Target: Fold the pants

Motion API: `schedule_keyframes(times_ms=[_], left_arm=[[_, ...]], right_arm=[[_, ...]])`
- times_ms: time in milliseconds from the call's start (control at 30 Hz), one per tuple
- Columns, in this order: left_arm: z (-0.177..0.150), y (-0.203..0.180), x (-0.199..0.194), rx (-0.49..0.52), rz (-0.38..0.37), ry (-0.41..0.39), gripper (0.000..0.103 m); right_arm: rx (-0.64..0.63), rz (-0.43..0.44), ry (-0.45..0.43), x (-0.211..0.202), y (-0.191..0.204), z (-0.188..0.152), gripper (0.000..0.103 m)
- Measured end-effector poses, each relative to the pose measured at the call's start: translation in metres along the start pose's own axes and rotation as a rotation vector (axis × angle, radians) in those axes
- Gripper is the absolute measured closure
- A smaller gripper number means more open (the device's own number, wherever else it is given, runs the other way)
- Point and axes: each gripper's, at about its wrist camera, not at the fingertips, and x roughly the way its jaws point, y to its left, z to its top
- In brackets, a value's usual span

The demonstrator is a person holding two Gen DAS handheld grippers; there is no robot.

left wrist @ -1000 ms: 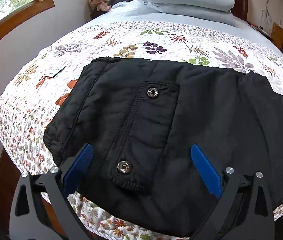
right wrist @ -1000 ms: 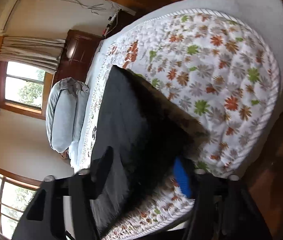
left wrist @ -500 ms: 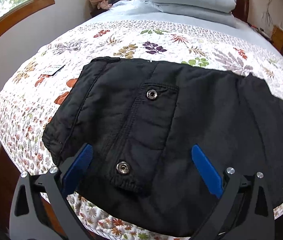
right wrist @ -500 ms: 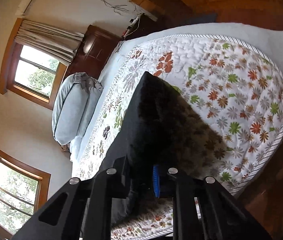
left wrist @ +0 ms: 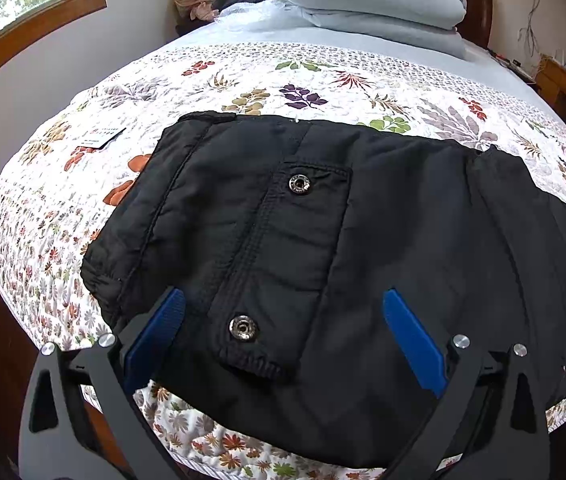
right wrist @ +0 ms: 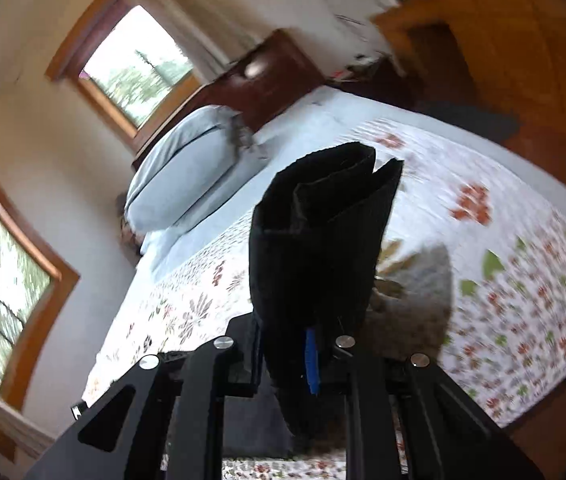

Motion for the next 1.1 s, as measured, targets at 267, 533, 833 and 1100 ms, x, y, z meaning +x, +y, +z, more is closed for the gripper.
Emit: schedule_keyframes(times_ms=[267,533,833,1100], left_arm=[[0.003,0.006,-0.003,-0.047,-0.038,0.000,0.003],[0.004,0.014,-0.007,-0.117,-0.086,-0.008,0.003],[0.007,0.022,-0.013,-0.161,-0.120,-0.010,0.003],[0.007,0.023,-0.012,-0.163,-0.128,-0.006,0.003]], right_arm=[[-0.279,0.013,0.110,0.029,0.093,-0.021,0.086],[-0.551,0.036,0.281,0.078,0.166,-0.074,0.086],[-0.681,0.043,0.506,0.147,0.181,-0.156,0.086],[-0.715,0.005,0.583,0.169,0.176,-0.196,0.086]])
